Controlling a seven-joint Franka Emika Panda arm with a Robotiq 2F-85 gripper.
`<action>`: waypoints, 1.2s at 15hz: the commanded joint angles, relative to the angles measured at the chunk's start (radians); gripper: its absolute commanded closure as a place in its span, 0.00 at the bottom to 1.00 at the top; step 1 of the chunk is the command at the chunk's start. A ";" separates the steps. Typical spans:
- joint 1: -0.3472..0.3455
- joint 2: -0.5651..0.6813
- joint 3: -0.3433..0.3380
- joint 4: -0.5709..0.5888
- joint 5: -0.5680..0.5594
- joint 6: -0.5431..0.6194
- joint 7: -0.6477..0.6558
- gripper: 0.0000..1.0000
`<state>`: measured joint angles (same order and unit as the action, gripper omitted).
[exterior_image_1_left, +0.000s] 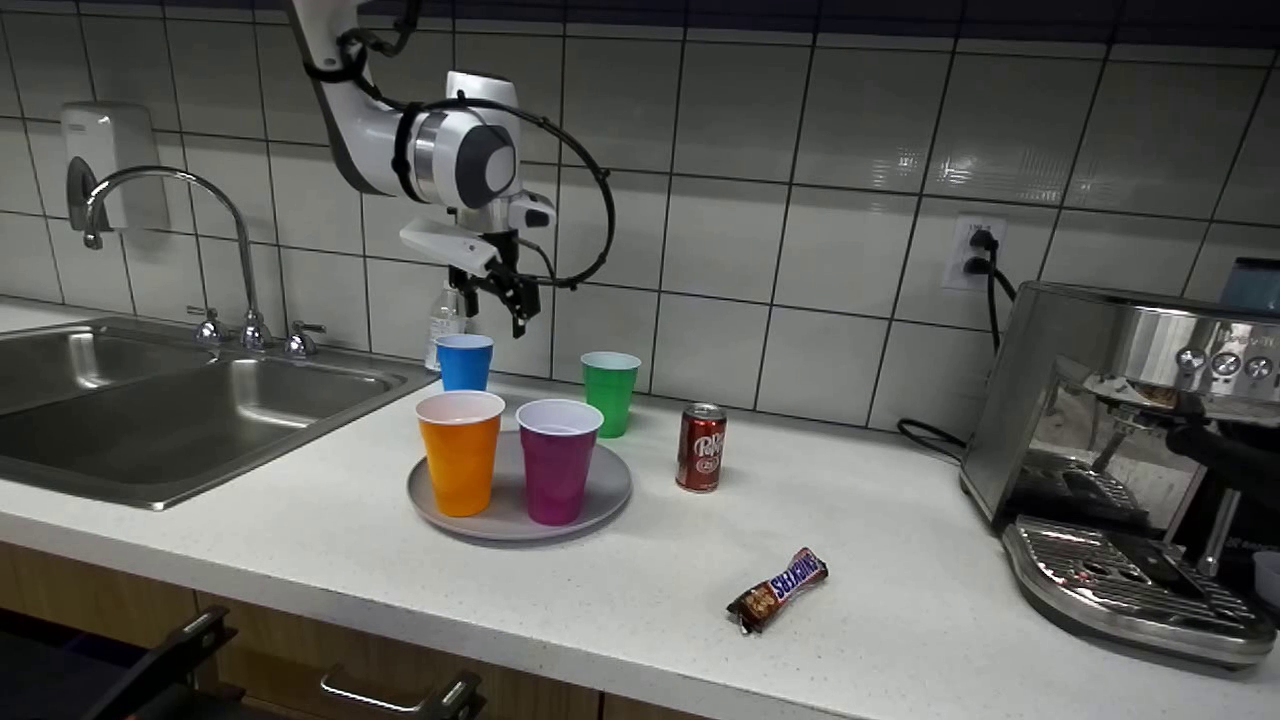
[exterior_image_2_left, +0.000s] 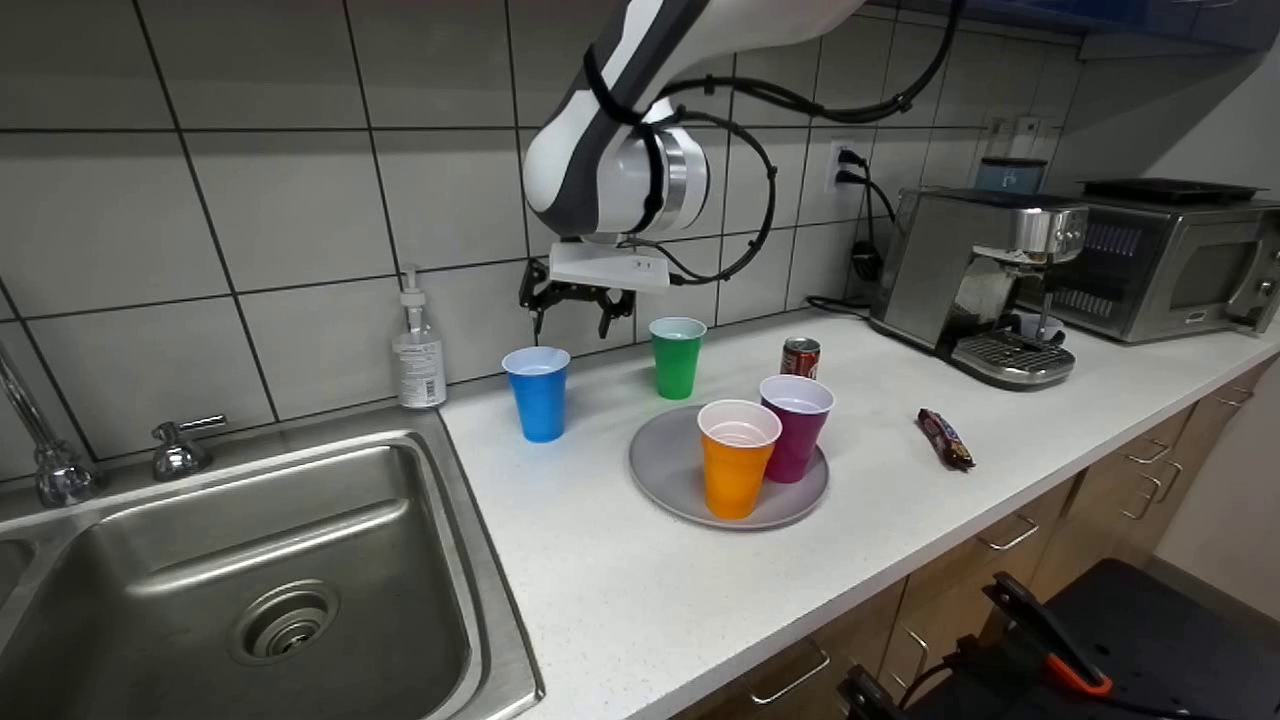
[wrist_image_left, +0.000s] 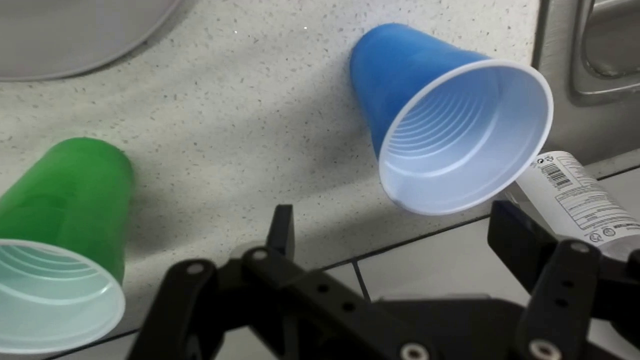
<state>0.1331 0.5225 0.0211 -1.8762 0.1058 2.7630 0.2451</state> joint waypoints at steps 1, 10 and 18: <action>0.001 0.037 0.002 0.071 0.007 -0.064 0.015 0.00; 0.016 0.107 -0.009 0.163 -0.006 -0.151 0.032 0.00; 0.038 0.144 -0.022 0.200 -0.018 -0.195 0.043 0.00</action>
<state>0.1559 0.6410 0.0153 -1.7254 0.1046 2.6164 0.2492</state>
